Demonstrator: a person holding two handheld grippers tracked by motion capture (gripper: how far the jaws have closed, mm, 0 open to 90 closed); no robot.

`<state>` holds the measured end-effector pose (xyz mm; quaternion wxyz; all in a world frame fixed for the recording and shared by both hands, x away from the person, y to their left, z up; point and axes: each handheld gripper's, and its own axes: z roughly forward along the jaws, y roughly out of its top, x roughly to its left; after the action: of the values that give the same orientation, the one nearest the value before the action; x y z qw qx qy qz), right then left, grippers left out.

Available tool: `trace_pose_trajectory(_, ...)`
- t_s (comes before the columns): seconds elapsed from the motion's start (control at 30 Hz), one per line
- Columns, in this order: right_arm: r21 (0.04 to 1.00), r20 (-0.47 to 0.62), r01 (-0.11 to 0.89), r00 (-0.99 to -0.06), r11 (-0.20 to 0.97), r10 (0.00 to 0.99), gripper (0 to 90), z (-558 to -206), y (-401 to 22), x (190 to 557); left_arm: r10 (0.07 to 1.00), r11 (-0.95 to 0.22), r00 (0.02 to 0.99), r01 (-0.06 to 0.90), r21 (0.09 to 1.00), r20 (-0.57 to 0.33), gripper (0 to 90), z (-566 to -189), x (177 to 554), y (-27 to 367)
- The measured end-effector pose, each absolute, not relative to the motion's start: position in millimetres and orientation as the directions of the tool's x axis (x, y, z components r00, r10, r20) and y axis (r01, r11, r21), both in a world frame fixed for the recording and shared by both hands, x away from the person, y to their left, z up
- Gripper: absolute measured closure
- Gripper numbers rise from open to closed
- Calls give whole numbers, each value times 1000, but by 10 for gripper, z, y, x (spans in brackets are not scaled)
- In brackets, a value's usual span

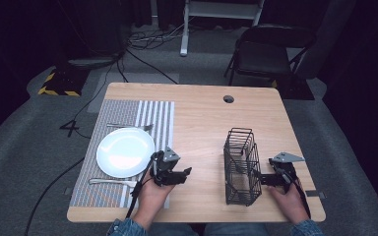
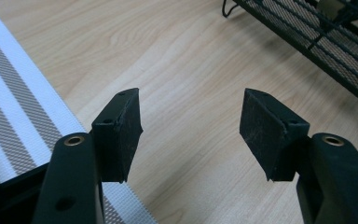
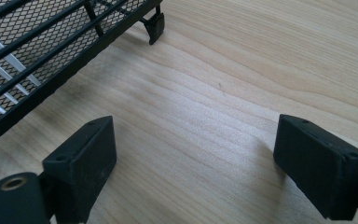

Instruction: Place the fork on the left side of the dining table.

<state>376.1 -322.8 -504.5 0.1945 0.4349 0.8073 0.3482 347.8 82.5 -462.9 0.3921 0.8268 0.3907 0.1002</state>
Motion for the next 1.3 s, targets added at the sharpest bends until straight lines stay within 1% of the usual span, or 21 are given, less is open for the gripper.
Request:
trace_pose_trajectory(0.33,731,-10,567,-547,379,837,131,-5045,-3229,3760,716,-460,689,583,670,-108,360,-4773,3468,641)
trace_pose_trajectory(0.57,731,-11,567,-547,379,837,131,-5045,-3229,3760,719,-514,695,559,651,-29,351,-4870,3405,452)
trace_pose_trajectory(0.73,731,-11,567,-547,379,837,131,-5045,-3229,3760,713,-535,701,559,633,-16,335,-4936,3373,339)
trace_pose_trajectory(0.9,731,-10,567,-547,379,837,131,-5045,-3229,3760,711,-517,703,543,662,-21,308,-4980,3340,280)
trace_pose_trajectory(0.97,731,-11,567,-547,379,837,131,-5045,-3229,3760,712,-500,702,529,685,-23,254,-5023,3325,263)
trace_pose_trajectory(1.1,732,-10,567,-547,379,837,131,-5045,-3229,3759,735,-487,678,552,676,-24,139,-5035,3334,197)
trace_pose_trajectory(1.3,731,-11,566,-547,380,837,131,-5045,-3230,3760,754,-478,656,573,666,-23,61,-5040,3336,121)
